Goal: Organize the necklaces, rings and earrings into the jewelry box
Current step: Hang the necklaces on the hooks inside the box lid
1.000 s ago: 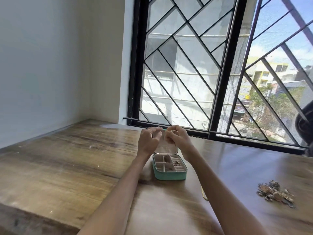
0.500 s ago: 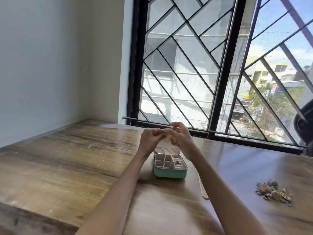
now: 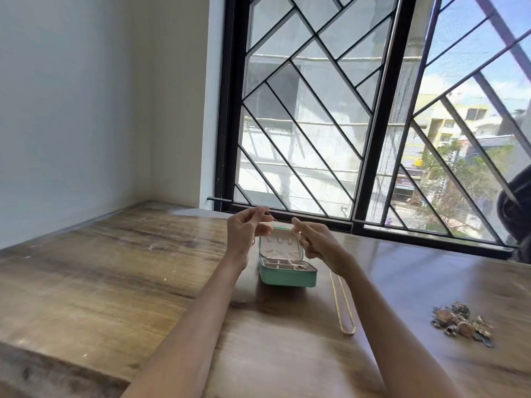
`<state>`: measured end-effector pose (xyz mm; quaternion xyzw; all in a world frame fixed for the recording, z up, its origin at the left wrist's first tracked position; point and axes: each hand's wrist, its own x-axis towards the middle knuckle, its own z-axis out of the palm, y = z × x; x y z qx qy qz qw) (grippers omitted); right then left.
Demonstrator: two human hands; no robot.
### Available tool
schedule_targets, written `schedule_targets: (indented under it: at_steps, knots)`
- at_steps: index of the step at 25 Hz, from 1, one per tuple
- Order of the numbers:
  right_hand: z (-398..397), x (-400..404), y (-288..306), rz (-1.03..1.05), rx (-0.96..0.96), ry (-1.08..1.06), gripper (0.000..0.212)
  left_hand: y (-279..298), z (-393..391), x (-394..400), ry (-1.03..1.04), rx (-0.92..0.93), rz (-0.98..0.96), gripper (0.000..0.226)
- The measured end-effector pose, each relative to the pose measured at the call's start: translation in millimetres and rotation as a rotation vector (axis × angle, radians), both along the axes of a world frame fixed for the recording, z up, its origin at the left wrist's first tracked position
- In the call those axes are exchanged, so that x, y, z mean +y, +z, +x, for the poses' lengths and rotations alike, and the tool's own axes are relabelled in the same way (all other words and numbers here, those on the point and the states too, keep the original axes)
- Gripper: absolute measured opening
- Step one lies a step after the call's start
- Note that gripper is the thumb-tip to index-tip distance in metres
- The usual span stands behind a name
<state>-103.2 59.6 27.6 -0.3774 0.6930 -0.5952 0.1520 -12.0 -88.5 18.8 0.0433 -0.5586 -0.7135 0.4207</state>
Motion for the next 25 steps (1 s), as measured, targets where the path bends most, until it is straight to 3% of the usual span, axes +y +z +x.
schedule_targets:
  at_steps: [5,13,19,25]
  knots:
    - [-1,11,-2,0.020,0.014,0.094,0.016,4,4,1,0.000,0.050,0.078,0.009]
    - [-18,21,-9,-0.352,-0.268,-0.009,0.012,3,5,-3,0.030,0.071,0.139,0.008]
    - [-16,24,17,-0.571,-0.316,-0.149,0.009,2,8,10,0.037,-0.070,-0.030,0.007]
    - [4,62,97,-0.526,-0.045,-0.257,0.009,22,13,55,0.054,-0.153,-0.371,0.010]
